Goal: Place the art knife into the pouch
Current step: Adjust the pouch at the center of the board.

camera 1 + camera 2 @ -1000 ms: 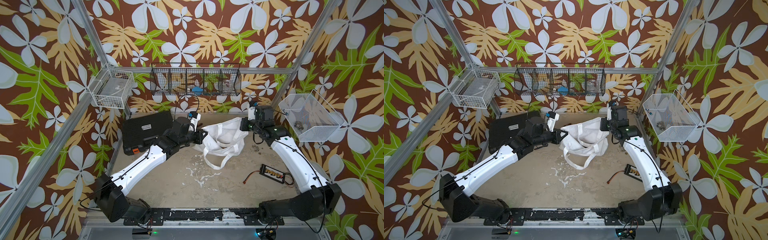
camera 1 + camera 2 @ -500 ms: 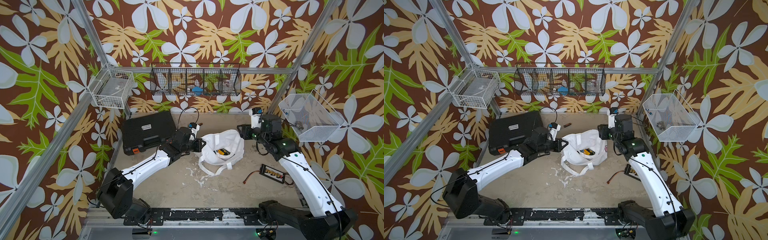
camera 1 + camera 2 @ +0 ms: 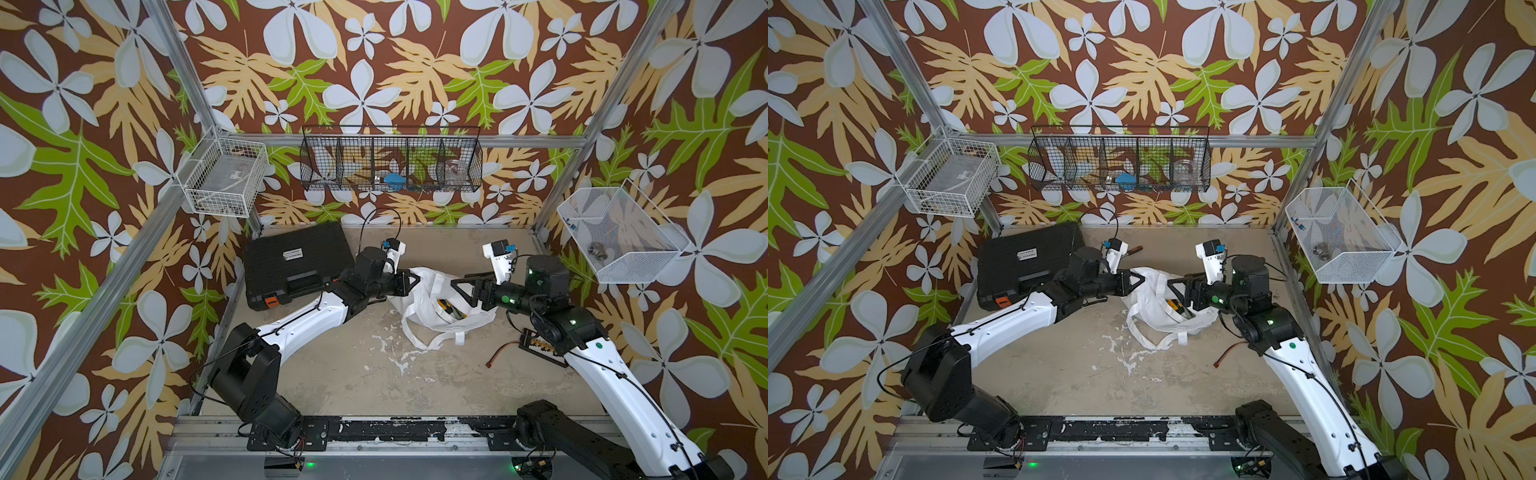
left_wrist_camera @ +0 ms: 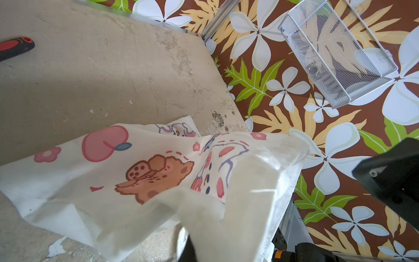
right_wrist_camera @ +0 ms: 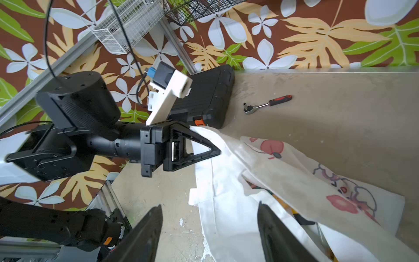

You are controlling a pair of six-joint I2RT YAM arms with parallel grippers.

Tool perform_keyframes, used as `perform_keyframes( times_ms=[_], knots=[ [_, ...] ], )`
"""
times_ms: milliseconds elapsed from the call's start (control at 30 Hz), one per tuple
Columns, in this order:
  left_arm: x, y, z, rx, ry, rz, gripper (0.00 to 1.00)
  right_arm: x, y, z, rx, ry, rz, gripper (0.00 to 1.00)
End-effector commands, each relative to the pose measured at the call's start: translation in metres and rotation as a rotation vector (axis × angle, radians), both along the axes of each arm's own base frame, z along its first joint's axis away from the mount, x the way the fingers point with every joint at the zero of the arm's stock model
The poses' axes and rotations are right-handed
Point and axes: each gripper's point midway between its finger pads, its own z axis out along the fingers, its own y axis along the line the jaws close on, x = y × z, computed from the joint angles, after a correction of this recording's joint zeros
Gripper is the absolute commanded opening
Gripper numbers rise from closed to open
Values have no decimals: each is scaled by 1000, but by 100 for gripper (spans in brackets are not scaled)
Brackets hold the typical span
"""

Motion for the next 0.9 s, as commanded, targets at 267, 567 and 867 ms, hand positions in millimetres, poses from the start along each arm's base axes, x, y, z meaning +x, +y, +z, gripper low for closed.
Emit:
perform_keyframes(
  times_ms=[267, 567, 867],
  knots=[
    [1, -5, 20, -61, -41, -24, 0, 21, 21, -50, 15, 85, 60, 69],
    [-4, -2, 22, -67, -45, -26, 0, 47, 46, -62, 78, 87, 161, 66],
    [9, 7, 10, -49, -27, 5, 0, -6, 54, 1, 264, 34, 327, 62]
  ],
)
